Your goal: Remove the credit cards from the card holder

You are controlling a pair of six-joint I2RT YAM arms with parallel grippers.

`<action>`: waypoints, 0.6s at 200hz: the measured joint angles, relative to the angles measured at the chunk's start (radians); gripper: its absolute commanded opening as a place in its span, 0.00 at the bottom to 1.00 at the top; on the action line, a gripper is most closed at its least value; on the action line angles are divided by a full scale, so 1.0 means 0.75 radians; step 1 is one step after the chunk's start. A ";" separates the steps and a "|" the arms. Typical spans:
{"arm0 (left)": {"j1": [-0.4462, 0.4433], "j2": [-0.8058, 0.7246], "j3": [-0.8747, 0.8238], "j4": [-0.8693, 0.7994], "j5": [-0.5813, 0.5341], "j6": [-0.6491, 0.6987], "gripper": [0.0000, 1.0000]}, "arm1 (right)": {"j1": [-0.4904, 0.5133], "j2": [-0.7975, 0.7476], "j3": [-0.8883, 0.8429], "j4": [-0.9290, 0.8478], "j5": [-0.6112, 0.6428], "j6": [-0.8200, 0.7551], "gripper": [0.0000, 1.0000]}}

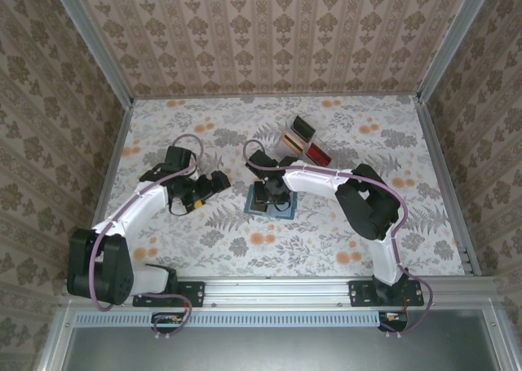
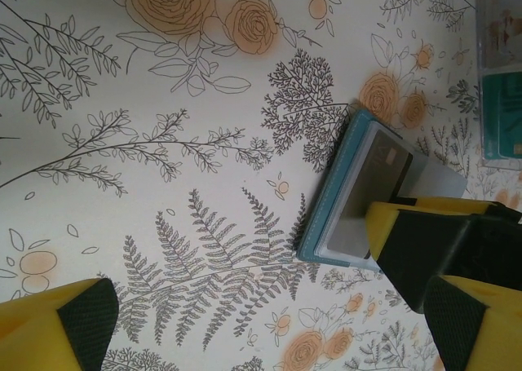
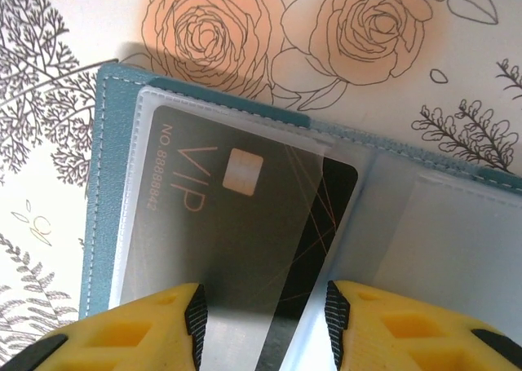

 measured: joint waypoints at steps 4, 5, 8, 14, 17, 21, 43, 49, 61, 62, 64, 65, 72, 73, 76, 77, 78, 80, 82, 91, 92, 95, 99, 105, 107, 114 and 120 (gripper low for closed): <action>-0.003 0.000 0.000 0.002 0.000 0.000 1.00 | 0.000 0.000 -0.001 -0.001 0.001 -0.007 0.46; -0.003 0.000 0.000 0.002 0.000 0.000 1.00 | 0.000 0.000 -0.002 -0.003 0.001 -0.011 0.46; -0.004 0.002 0.000 0.004 -0.001 0.000 1.00 | 0.000 0.000 -0.004 -0.004 0.001 -0.024 0.46; -0.005 0.003 0.000 0.007 0.000 0.000 1.00 | 0.000 -0.001 -0.009 -0.004 0.002 -0.044 0.45; -0.006 0.006 0.000 0.007 0.001 0.000 1.00 | 0.000 -0.001 -0.011 -0.005 0.003 -0.054 0.45; -0.007 0.009 0.000 0.008 0.001 0.000 1.00 | 0.000 -0.003 -0.015 -0.004 0.004 -0.075 0.45; -0.020 0.031 0.000 0.008 0.000 0.001 1.00 | 0.000 -0.043 -0.072 -0.003 0.036 -0.170 0.45; -0.024 0.035 0.000 0.008 0.000 0.001 1.00 | 0.001 -0.060 -0.093 -0.005 0.046 -0.194 0.45; -0.035 0.038 0.000 0.010 0.000 0.000 1.00 | 0.001 -0.089 -0.128 -0.016 0.064 -0.237 0.46; -0.036 0.038 0.000 0.011 0.000 0.000 1.00 | 0.001 -0.092 -0.131 -0.017 0.066 -0.242 0.46; -0.040 0.038 0.000 0.011 -0.001 0.000 1.00 | 0.001 -0.094 -0.134 -0.019 0.068 -0.246 0.46; -0.041 0.038 0.000 0.011 -0.001 0.000 1.00 | 0.000 -0.097 -0.137 -0.021 0.069 -0.249 0.46; -0.048 0.038 0.000 0.017 0.000 0.000 1.00 | 0.000 -0.107 -0.148 -0.025 0.068 -0.267 0.46; -0.050 0.038 0.000 0.018 0.000 0.000 1.00 | 0.000 -0.109 -0.149 -0.026 0.068 -0.270 0.46; -0.052 0.039 0.000 0.021 -0.001 0.000 1.00 | -0.001 -0.112 -0.151 -0.030 0.067 -0.276 0.46; -0.054 0.039 0.000 0.023 0.000 0.000 1.00 | -0.001 -0.112 -0.152 -0.030 0.067 -0.277 0.46; -0.054 0.039 0.000 0.024 0.000 0.000 1.00 | -0.002 -0.114 -0.153 -0.031 0.067 -0.279 0.46; -0.058 0.039 0.000 0.026 0.000 0.000 1.00 | -0.003 -0.116 -0.155 -0.031 0.064 -0.282 0.46; -0.060 0.041 0.000 0.028 -0.001 0.000 1.00 | -0.003 -0.118 -0.156 -0.031 0.062 -0.283 0.46; -0.071 0.046 0.000 0.037 -0.001 -0.001 1.00 | -0.007 -0.126 -0.164 -0.029 0.042 -0.288 0.46; -0.073 0.048 0.000 0.038 0.000 -0.001 1.00 | -0.007 -0.127 -0.165 -0.028 0.041 -0.288 0.46; -0.078 0.051 0.000 0.042 -0.001 -0.001 1.00 | -0.009 -0.133 -0.168 -0.027 0.030 -0.286 0.46; -0.083 0.055 0.000 0.045 0.000 -0.001 1.00 | -0.011 -0.138 -0.174 -0.023 0.017 -0.286 0.47; -0.095 0.064 0.000 0.051 -0.001 -0.004 0.99 | -0.016 -0.150 -0.187 -0.009 -0.005 -0.278 0.48; -0.097 0.066 0.000 0.053 -0.001 -0.007 0.99 | -0.018 -0.156 -0.192 -0.004 -0.013 -0.276 0.48; -0.114 0.076 0.000 0.063 -0.001 -0.017 0.97 | -0.027 -0.182 -0.217 0.022 -0.041 -0.261 0.48; -0.131 0.083 0.000 0.073 -0.003 -0.026 0.94 | -0.037 -0.213 -0.245 0.051 -0.065 -0.244 0.49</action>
